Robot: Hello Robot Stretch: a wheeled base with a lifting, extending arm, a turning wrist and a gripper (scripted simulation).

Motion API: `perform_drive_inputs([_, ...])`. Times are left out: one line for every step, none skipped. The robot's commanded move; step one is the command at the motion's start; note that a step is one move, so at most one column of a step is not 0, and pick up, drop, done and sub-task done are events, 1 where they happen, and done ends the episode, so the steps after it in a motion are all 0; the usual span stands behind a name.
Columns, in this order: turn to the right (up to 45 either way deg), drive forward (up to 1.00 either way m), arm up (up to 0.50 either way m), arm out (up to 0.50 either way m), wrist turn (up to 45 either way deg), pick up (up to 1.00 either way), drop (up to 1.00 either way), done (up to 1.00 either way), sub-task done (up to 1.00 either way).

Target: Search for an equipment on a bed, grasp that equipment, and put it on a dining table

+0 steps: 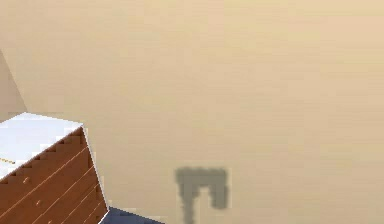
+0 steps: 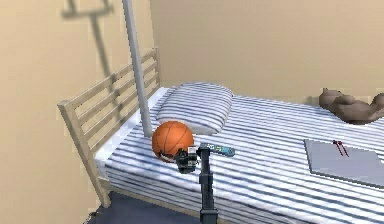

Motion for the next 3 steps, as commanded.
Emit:
perform_drive_inputs([0.0, 0.00, 0.10, 0.00, 0.0, 0.00, 0.00, 0.00, 0.00])
perform_drive_inputs([0.0, 0.00, 0.32, 0.00, 0.0, 0.00, 0.00, 0.00, 0.00])
perform_drive_inputs([0.0, 0.00, 0.00, 0.00, -45.0, 0.00, 0.00, 0.00, 0.00])
